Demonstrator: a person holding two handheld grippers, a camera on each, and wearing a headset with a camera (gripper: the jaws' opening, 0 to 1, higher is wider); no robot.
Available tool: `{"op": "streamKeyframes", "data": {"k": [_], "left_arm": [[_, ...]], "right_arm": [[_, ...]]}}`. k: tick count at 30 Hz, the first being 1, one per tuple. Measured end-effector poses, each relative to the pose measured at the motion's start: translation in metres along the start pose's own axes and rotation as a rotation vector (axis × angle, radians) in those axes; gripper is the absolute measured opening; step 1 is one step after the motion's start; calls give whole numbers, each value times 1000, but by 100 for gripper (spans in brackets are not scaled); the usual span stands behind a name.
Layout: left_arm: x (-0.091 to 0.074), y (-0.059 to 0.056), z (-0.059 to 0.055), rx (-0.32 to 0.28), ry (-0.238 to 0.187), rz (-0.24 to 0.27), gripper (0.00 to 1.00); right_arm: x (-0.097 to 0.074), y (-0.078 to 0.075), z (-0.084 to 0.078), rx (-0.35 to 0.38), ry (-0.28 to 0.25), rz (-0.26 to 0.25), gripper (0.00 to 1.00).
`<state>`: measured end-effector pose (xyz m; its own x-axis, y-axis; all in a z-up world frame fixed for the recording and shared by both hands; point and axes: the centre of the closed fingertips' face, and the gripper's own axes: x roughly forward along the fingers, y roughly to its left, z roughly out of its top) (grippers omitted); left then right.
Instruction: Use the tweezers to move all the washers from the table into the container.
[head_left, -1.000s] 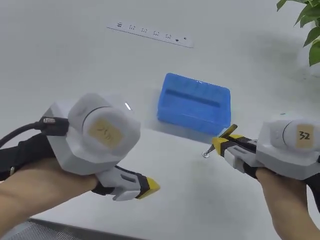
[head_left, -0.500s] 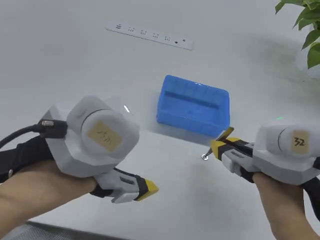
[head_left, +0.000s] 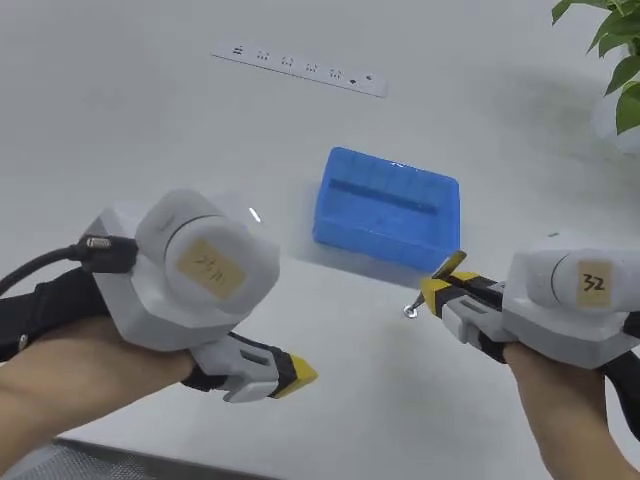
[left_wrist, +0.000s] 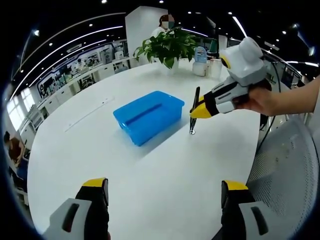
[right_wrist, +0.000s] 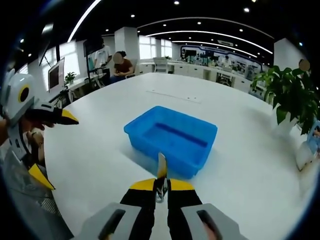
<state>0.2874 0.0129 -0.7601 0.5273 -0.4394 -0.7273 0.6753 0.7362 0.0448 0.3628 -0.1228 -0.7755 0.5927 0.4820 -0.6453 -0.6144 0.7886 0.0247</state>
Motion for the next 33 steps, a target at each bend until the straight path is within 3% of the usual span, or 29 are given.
{"op": "streamKeyframes", "data": {"k": [12,17,27,33], "left_arm": [[-2,1,0,-1,-2,6,96],[-2,0,1,-1,-3,4,96],[-2,1,0,1,0,6,96],[-2,3,-1,-3,2,9,96]], "right_arm": [[-16,2,55,-32,-99,15,4],[-19,-1,70,-41,-133,12,4],[-10,-9,85,-77,-154,5,4],[0,-11,83,-82,-140,2,4]]}}
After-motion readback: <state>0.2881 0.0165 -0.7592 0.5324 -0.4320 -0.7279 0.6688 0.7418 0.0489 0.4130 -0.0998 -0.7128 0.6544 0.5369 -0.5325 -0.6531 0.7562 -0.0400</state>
